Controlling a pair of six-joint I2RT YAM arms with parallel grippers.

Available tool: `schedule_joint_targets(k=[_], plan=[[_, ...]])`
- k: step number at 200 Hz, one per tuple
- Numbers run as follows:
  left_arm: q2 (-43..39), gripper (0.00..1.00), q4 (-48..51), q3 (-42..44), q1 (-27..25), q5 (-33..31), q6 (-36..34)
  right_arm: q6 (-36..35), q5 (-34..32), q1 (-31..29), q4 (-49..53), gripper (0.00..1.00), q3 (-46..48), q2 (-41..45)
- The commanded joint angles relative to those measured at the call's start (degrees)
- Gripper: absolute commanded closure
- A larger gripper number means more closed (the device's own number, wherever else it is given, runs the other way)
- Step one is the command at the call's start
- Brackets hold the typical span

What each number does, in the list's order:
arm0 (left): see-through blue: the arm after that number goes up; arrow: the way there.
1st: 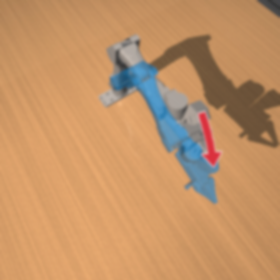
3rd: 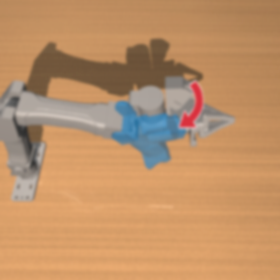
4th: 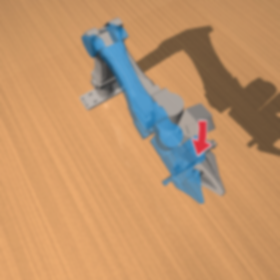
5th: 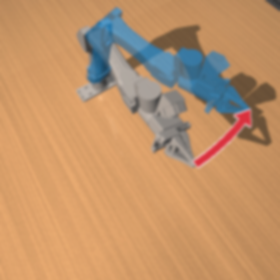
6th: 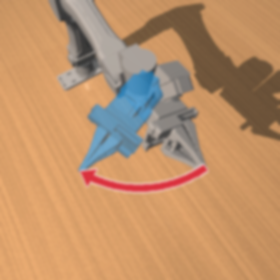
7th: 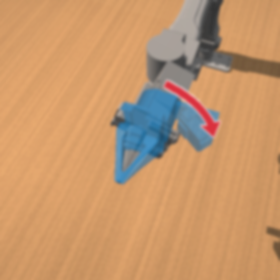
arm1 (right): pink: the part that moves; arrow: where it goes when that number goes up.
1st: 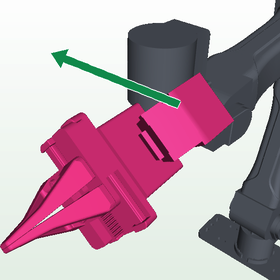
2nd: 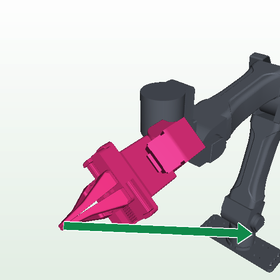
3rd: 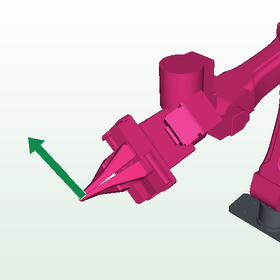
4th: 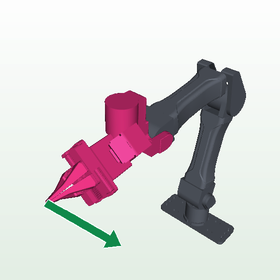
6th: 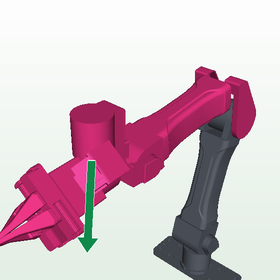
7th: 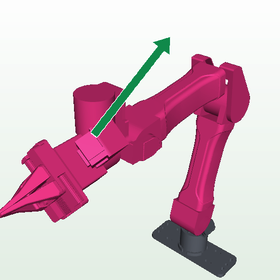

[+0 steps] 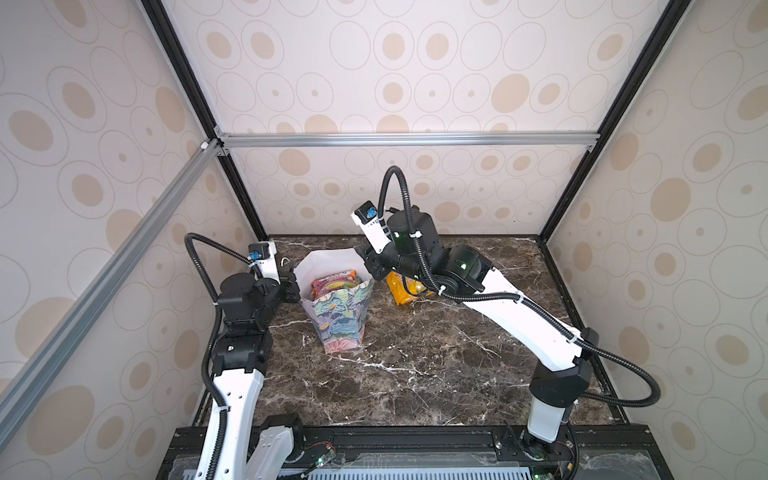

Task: Place the snacks into the paper bag
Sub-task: 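Withdraw the right gripper from the bag toward the yellow mango packet, then lower the open right gripper over the yellow mango packet's edge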

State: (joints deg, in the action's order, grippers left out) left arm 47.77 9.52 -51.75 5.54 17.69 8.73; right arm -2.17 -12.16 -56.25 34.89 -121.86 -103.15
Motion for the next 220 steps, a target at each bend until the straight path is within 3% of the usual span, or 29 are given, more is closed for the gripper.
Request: schedule_joint_targets(k=[1,103,169,220], plan=[[-1.14,1.00,-1.52,-0.62,0.49,0.21,-0.14,0.03,-3.12,1.90,-5.07,0.65,6.58,5.15],[-0.84,1.00,-1.50,-0.59,0.47,0.47,-0.08,8.95,1.42,23.52,-9.58,0.59,39.44,25.57],[-1.01,1.00,-1.32,-0.81,0.51,-0.25,-0.17,8.10,1.73,27.42,-8.79,0.55,46.08,23.25],[-1.06,1.00,-1.44,-0.64,0.46,0.04,-0.23,3.51,-4.77,27.59,-4.30,0.51,43.92,16.78]])
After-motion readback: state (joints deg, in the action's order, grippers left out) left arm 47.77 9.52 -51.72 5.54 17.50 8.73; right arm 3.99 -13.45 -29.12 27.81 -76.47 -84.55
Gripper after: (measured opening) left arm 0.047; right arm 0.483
